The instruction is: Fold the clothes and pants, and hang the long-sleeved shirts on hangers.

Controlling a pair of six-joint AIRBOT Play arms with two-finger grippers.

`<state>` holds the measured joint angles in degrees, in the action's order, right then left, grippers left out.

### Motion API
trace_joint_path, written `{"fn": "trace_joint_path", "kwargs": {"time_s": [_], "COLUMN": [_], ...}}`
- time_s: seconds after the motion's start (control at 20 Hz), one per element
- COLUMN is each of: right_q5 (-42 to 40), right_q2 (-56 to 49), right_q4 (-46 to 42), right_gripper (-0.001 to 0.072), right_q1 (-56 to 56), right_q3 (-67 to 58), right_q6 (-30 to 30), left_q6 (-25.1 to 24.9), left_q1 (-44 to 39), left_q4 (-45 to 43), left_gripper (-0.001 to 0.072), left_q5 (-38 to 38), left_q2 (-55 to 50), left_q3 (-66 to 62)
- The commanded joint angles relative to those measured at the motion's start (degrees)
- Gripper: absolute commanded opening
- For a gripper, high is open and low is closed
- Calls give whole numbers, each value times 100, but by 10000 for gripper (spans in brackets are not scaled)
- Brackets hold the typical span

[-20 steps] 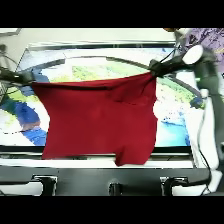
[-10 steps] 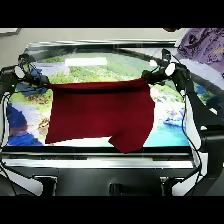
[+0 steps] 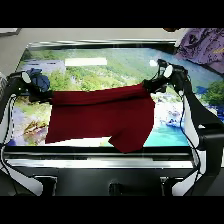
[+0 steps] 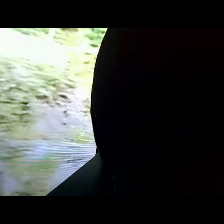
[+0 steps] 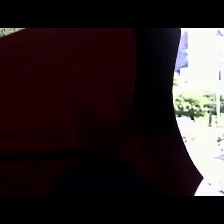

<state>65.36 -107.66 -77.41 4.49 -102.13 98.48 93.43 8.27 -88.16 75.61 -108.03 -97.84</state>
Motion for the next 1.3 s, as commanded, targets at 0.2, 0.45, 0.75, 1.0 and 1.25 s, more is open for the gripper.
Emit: {"fn": "trace_joint_path", "kwargs": {"time_s": [0.2, 0.45, 0.75, 1.0, 1.25], "right_q5": [411, 407, 1342, 1416, 1290], "right_q2": [-391, -492, 299, 1912, 3565], "right_q4": [74, 374, 175, 914, 2559], "right_gripper": [22, 161, 479, 480, 480], "right_q1": [7, 7, -144, -1239, -2081], "right_q3": [2, -7, -4, 1565, 5296], "right_q6": [-7, -9, -619, -1353, -2439], "left_q6": [0, 68, 68, 111, 376], "left_q1": [-2, -26, 260, 1296, 2181], "left_q4": [15, 17, -116, 404, 699], "left_gripper": [15, 419, 622, 621, 619], "left_q5": [247, 146, 807, 828, 686], "left_q2": [-59, -79, 417, 1762, 2909], "left_q3": [258, 184, -518, 874, 2658]}}
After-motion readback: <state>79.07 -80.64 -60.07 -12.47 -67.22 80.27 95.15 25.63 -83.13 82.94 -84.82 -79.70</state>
